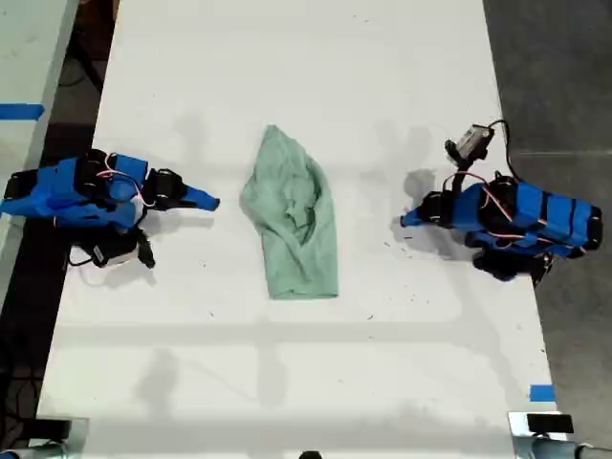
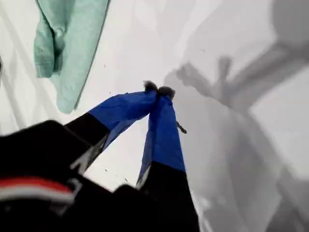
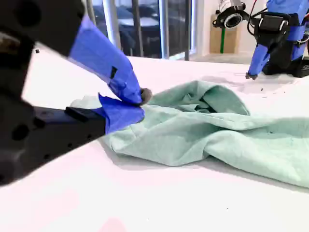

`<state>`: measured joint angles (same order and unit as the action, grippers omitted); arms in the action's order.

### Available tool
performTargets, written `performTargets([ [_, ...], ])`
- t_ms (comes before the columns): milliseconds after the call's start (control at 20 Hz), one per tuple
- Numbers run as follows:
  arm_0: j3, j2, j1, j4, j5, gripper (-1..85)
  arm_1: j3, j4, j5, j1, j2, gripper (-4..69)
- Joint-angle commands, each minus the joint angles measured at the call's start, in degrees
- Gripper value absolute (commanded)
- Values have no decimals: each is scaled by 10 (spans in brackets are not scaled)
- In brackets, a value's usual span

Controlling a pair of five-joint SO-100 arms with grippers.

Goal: Fold t shirt

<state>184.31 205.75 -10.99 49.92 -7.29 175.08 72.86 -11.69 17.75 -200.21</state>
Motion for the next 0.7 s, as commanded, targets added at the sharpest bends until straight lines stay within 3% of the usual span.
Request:
performTargets([
  [0,0,4,-13,-2,10,-1,-5,-36,105,-53,-8,-12],
  [200,0,4,-5,-2,13,-1,-12,-27,119,-58,-8,-11],
  [500,-125,-121,35,25,89,-1,-69,-26,108,-102,5,-8],
  [650,-294,-371,105,-24,127,-1,-185,-106,118,-135,188,-8],
])
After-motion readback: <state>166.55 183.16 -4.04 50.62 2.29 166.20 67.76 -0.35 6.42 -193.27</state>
